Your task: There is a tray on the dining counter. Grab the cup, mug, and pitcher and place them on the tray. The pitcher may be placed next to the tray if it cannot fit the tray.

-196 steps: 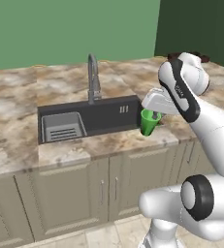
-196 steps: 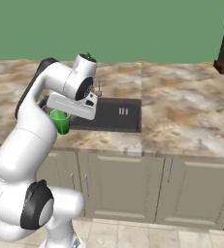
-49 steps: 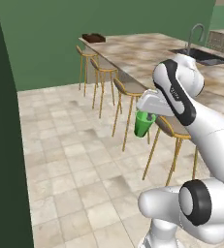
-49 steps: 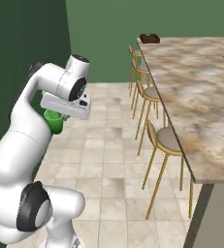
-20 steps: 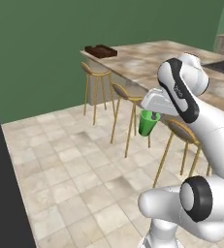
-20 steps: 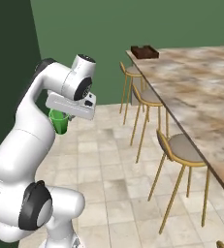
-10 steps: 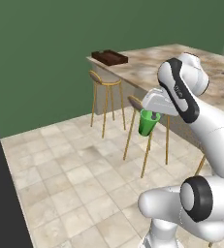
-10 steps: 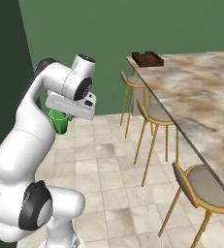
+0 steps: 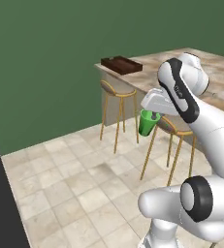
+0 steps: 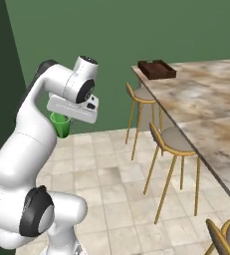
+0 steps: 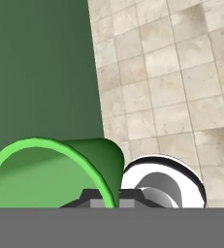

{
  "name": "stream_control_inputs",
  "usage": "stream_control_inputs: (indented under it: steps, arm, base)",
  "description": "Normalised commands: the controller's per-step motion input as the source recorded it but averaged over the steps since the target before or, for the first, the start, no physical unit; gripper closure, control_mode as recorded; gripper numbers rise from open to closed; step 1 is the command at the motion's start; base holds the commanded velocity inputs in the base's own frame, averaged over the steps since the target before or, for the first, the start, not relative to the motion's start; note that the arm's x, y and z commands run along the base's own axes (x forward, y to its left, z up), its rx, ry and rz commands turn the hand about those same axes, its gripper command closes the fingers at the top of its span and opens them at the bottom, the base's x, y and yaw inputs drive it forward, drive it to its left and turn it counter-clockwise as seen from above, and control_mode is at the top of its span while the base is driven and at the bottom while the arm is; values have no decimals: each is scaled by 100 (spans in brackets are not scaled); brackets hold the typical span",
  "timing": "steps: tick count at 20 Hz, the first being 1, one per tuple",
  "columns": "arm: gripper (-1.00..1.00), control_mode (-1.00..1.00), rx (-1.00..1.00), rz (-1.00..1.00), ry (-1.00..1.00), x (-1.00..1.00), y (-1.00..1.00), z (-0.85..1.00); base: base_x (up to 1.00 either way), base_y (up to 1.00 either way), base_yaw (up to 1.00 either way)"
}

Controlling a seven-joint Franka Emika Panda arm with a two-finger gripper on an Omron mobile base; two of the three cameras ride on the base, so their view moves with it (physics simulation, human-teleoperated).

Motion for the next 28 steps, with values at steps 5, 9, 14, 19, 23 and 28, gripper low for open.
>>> stream_control_inputs:
  steps: [5,9,14,19,23,28]
  arm:
    - [100,100,0,0,0,0,0,0]
    - [100,100,0,0,0,0,0,0]
    - [100,100,0,0,0,0,0,0]
    - [100,100,0,0,0,0,0,0]
    - [100,100,0,0,0,0,0,0]
    - [100,100,0,0,0,0,0,0]
  base:
    - [100,61,-8]
    - [100,61,-8]
    - [100,63,-8]
    - [100,61,-10]
    - [100,62,-10]
    - [100,58,-13]
